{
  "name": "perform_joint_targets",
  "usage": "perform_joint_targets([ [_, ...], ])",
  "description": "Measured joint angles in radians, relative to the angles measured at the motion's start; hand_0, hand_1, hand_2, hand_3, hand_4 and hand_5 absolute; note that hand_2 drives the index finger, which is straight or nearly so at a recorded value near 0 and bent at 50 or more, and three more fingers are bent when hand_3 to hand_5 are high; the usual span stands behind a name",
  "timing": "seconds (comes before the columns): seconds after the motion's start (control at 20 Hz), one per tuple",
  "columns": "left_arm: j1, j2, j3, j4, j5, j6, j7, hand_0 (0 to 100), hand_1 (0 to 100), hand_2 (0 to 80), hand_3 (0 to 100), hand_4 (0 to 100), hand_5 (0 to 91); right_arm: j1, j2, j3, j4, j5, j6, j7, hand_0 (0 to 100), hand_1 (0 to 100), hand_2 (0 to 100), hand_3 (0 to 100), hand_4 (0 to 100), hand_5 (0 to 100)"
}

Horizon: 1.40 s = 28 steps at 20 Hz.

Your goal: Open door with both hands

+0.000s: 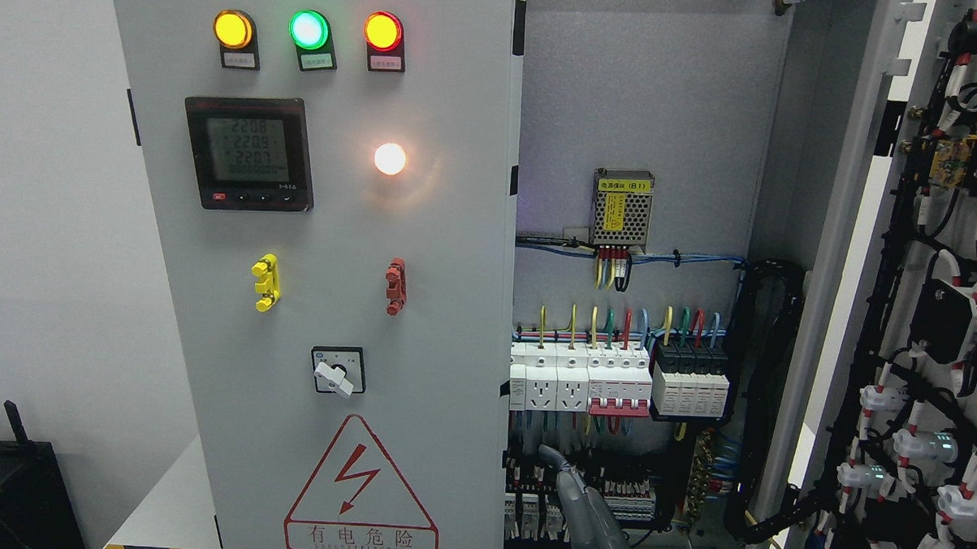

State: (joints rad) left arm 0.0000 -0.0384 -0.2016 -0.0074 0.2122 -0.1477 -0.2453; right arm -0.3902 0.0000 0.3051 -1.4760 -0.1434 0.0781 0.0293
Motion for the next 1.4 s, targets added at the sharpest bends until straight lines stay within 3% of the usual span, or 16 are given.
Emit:
perform_joint_targets([
  [0.95, 0.0, 0.0, 0.002, -0.023, 0.002, 0.0, -0.003, 0, 0, 0.0, 0, 4, 0.0, -0.049, 0.0, 0.005, 0.069, -0.039, -0.004, 0.005, 0, 0, 0, 0, 0, 0],
  [1.4, 0.0, 0.0, 0.002, -0.026, 0.003, 0.0, -0.003, 0, 0, 0.0, 0, 4, 0.0, -0.054, 0.0, 0.012, 0.067, -0.046, -0.004, 0.036, 0, 0, 0, 0, 0, 0],
])
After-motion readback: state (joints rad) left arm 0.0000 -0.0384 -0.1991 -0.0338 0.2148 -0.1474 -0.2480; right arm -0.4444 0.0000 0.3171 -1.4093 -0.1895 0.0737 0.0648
